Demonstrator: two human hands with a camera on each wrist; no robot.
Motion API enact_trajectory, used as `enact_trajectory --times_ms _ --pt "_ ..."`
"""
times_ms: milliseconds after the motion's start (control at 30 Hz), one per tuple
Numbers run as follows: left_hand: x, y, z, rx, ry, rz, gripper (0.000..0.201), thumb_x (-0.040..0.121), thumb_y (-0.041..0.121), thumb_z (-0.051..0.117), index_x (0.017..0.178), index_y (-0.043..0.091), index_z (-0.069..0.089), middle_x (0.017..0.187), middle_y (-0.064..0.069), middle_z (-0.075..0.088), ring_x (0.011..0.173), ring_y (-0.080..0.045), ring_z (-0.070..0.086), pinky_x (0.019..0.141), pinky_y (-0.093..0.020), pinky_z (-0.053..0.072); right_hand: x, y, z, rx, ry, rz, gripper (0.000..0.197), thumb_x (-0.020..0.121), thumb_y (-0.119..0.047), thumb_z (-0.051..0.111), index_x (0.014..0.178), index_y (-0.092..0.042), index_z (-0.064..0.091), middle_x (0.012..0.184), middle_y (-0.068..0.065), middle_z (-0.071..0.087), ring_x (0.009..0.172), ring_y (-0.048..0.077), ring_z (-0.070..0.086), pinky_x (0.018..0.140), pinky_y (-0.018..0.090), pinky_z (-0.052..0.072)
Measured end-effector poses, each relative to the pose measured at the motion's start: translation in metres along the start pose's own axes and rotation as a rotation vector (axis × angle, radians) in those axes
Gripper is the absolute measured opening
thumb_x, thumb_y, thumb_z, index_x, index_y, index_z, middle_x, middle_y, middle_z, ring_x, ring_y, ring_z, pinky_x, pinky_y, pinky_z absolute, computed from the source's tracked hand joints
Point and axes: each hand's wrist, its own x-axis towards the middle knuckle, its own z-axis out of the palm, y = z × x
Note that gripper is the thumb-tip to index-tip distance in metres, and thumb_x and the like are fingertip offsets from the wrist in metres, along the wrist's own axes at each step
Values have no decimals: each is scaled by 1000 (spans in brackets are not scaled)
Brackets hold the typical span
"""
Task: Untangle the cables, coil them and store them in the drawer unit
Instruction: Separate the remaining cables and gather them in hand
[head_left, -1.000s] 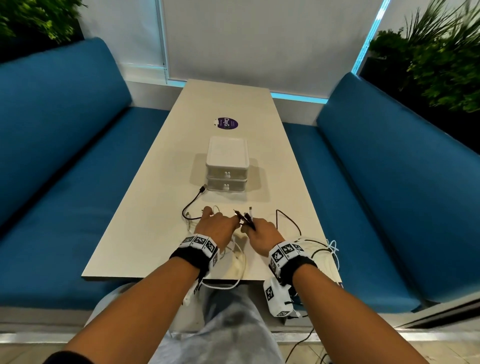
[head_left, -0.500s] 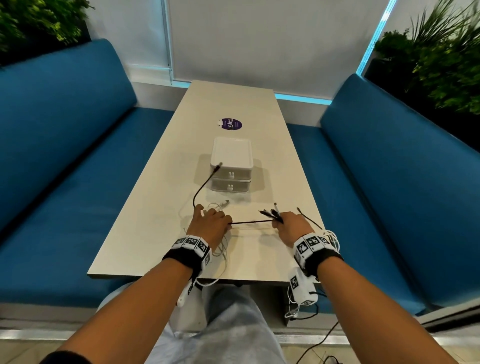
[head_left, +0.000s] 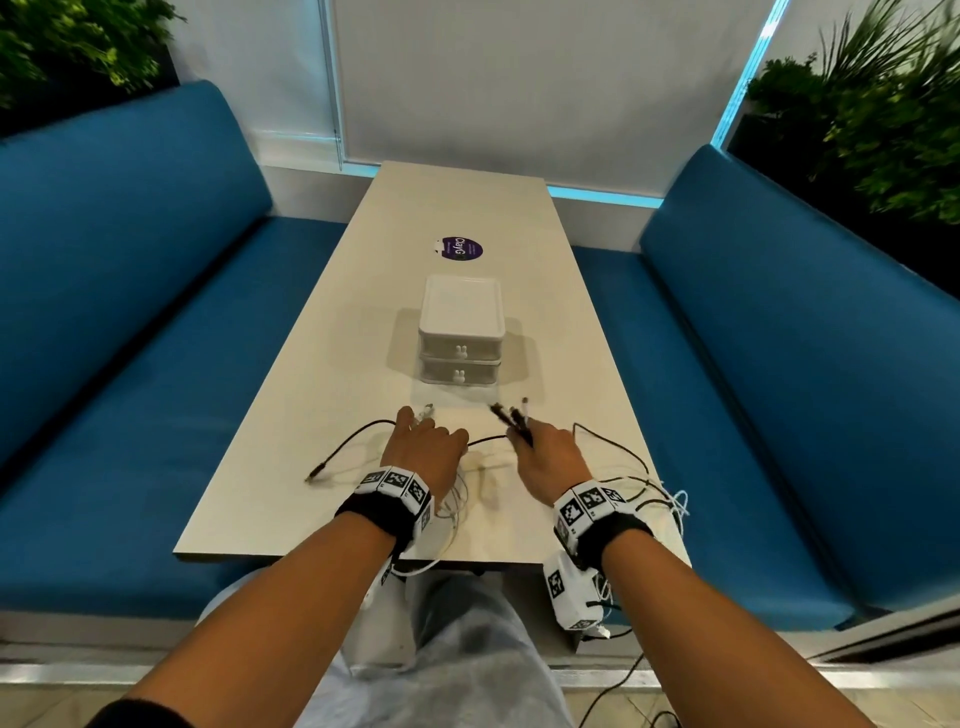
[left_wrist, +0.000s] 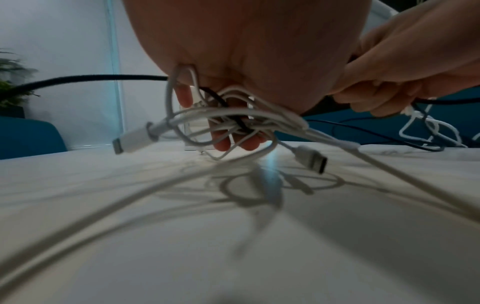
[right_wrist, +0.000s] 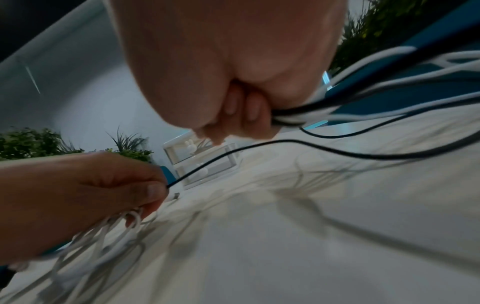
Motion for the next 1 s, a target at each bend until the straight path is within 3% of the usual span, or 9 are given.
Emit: enact_trajectory --times_ms 100,200,333,567,733,900,1000 --pt "0 8 -8 0 9 31 19 93 17 42 105 27 53 89 3 69 103 -26 56 99 -48 18 -4 -11 10 101 -95 -95 29 100 -34 48 105 -11 65 96 14 70 91 33 63 67 31 39" --pt "1 11 -10 27 5 53 29 89 13 43 110 29 55 94 6 67 111 -25 52 102 -50 18 -2 -13 13 103 -153 -80 28 100 -34 47 106 -15 67 100 10 71 94 30 64 69 30 41" --pt "0 5 -10 2 4 61 25 101 32 35 111 28 59 107 6 66 120 -25 48 105 -52 16 2 -9 7 29 -212 -40 25 99 -32 48 107 -19 68 106 9 70 97 29 63 77 33 46" --pt "-10 -42 3 29 -55 30 30 103 38 33 120 36 57 122 9 61 129 -20 41 109 -52 12 6 33 -27 -32 -91 169 29 99 -36 48 115 -18 64 104 13 67 87 32 63 71 33 48" --pt "-8 -32 0 -7 -80 67 30 104 30 33 123 35 54 124 5 61 134 -23 34 108 -47 17 3 37 -24 -123 -69 203 34 100 -39 43 116 -14 59 105 14 63 89 33 62 75 37 51" --pt "-4 -21 -1 16 -79 68 32 104 34 29 123 31 55 119 1 64 132 -27 37 109 -50 15 -10 8 -11 -63 72 57 40 103 -41 33 123 -10 51 101 20 65 92 40 61 75 42 50" --pt "-2 -18 -3 11 -59 84 33 104 37 29 117 29 57 112 1 66 126 -27 42 107 -50 17 -13 -9 4 -31 10 -65 38 103 -39 36 123 -11 52 98 20 66 89 41 60 72 43 50"
